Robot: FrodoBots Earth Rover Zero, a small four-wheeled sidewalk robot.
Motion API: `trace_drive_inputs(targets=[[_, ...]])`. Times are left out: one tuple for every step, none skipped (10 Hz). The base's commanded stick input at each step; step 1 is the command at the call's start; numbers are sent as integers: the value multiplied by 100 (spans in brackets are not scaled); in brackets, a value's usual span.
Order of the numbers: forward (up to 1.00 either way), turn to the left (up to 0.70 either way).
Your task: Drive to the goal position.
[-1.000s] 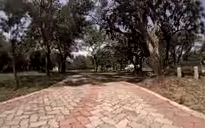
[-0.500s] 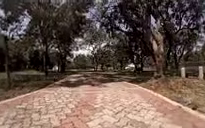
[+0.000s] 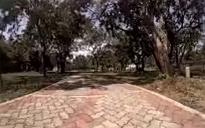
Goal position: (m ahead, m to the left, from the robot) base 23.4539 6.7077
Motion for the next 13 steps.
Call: trace_drive_inputs(targets=[[70,0],[70,0],[70,0],[70,0],[70,0],[70,0],[70,0],[70,0],[70,0],[70,0],[70,0],[70,0],[70,0]])
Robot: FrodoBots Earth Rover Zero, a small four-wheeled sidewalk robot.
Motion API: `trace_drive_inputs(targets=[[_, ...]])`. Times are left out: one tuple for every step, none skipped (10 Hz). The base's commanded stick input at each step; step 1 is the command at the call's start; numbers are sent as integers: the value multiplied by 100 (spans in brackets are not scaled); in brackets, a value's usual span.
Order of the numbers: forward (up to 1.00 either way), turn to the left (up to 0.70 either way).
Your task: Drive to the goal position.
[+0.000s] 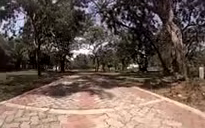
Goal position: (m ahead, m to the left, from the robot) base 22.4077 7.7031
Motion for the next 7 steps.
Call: trace_drive_inputs(targets=[[70,0],[70,0],[70,0],[70,35],[70,35],[70,35],[70,35]])
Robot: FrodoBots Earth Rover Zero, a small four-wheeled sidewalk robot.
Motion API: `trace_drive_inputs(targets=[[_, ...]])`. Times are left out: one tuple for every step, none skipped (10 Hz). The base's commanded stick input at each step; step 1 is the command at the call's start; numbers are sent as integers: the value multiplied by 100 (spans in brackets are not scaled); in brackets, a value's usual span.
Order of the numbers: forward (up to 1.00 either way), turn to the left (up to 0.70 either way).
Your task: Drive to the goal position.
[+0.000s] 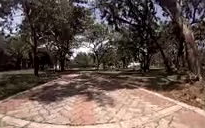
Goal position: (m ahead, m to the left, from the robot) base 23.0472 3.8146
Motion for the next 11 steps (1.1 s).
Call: trace_drive_inputs(targets=[[70,0],[70,0],[70,0],[70,0],[70,0],[70,0],[70,0],[70,0],[70,0],[70,0],[70,0]])
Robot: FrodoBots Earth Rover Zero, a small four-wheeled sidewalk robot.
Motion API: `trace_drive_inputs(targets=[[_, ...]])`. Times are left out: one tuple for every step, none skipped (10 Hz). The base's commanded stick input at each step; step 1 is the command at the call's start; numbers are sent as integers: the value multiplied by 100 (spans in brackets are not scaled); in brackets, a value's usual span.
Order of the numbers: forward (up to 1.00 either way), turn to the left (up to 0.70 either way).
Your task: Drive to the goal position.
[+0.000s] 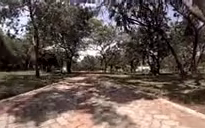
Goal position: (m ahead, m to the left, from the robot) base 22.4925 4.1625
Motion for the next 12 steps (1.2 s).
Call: trace_drive_inputs(targets=[[70,0],[70,0],[70,0],[70,0],[70,0],[70,0],[70,0],[70,13],[70,32],[70,35],[70,35],[70,20]])
